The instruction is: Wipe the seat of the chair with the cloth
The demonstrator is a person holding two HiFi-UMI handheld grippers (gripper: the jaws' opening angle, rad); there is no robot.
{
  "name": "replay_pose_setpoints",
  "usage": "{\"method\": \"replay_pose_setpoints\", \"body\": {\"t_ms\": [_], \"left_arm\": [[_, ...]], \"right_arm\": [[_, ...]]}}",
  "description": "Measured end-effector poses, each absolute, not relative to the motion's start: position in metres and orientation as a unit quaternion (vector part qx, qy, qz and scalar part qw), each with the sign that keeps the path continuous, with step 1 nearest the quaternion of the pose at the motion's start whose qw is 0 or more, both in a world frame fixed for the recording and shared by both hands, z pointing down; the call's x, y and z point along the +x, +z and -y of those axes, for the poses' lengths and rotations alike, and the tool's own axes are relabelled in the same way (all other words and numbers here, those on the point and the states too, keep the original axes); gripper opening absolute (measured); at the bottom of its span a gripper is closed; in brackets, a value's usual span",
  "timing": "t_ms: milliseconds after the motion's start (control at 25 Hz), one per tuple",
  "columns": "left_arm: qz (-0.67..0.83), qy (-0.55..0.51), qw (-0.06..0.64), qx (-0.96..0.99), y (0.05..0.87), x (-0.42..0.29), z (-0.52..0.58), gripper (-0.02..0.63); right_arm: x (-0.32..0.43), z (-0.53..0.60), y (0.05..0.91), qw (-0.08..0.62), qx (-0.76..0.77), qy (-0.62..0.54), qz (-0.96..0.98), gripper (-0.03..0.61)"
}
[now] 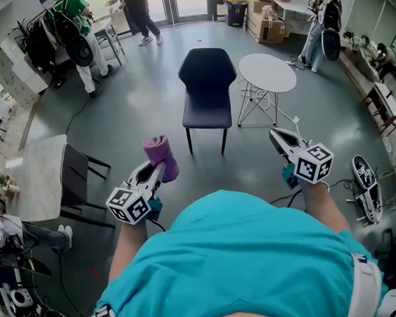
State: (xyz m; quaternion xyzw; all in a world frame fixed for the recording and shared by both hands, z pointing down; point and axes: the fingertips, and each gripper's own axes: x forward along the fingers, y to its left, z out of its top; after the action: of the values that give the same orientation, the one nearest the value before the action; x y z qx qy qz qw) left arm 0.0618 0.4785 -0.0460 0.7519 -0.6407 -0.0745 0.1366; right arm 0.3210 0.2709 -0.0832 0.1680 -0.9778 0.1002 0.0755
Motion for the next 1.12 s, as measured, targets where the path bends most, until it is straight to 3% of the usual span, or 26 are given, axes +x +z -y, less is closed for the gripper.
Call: {"method": "replay_pose_setpoints", "body": {"t_ms": [640, 1120], "left_arm": [[0.644, -0.082, 0.139, 0.748, -0.042, 0.043, -0.509, 0.052], [0.644, -0.086, 0.142, 0.746, -0.043, -0.029, -0.565, 0.052]], "right_arm": [[0.29, -0.297, -0.086, 0.074, 0.155, 0.1, 0.98, -0.009], [0.222, -0.34, -0.084, 0.071, 0.152, 0.101, 0.981, -0.009]]}}
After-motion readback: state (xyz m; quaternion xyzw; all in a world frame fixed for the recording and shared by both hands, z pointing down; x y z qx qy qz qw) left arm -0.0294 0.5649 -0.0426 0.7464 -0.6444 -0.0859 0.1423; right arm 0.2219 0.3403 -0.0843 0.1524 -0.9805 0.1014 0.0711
